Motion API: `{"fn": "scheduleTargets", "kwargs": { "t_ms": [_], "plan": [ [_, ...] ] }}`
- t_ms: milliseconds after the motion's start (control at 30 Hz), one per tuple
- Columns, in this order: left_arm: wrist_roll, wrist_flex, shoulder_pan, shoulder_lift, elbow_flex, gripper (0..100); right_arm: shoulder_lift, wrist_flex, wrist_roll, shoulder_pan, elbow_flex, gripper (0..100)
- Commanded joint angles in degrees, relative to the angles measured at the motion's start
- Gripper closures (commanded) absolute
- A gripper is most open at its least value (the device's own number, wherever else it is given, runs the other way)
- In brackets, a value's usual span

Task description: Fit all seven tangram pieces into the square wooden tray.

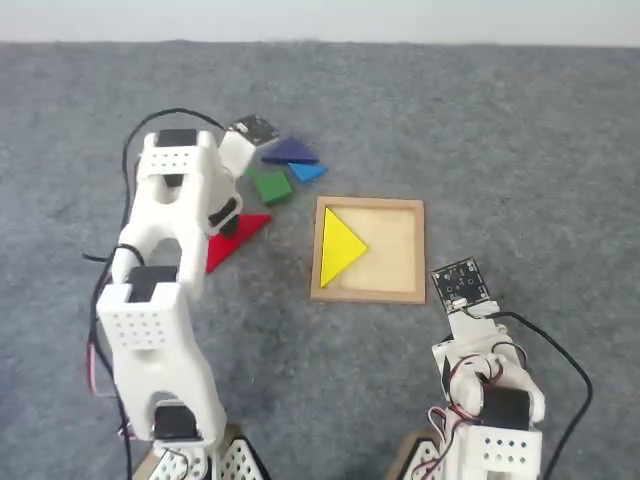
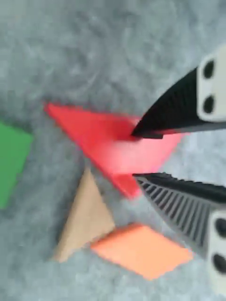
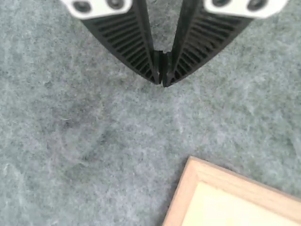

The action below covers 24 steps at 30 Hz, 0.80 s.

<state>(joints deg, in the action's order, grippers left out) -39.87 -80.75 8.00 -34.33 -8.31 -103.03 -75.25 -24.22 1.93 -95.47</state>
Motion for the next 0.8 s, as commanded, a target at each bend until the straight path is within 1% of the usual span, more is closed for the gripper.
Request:
{"fn": "scheduleTargets", "kwargs": {
  "t_ms": [0, 67, 100, 200, 267, 367, 500, 767],
  "plan": [
    [0.35, 2.11, -3.52, 4.31, 8.75, 88, -0.84, -0.13, -0.44, -0.22, -0.97, 99.1],
    [2.99, 3.60, -2.99, 8.44, 9.71, 87, -0.84, -0.13, -0.44, -0.22, -0.97, 99.1],
    [3.69, 4.13, -2.11, 10.55, 9.71, 84, -0.84, -0.13, -0.44, -0.22, -0.97, 99.1],
    [4.04, 4.04, 0.00, 15.47, 9.71, 73, -0.84, -0.13, -0.44, -0.22, -0.97, 99.1],
    [2.81, 3.96, 1.23, 17.05, 9.71, 68, -0.84, -0.13, -0.44, -0.22, -0.97, 99.1],
    [-0.18, 4.40, 3.08, 17.14, 9.36, 67, -0.84, -0.13, -0.44, -0.22, -0.97, 99.1],
    [-0.09, 3.96, 5.19, 14.07, 4.97, 67, -0.84, -0.13, -0.44, -0.22, -0.97, 99.1],
    [-2.37, 3.96, 4.31, 3.52, -3.65, 67, -0.84, -0.13, -0.44, -0.22, -0.97, 99.1]
  ]
}}
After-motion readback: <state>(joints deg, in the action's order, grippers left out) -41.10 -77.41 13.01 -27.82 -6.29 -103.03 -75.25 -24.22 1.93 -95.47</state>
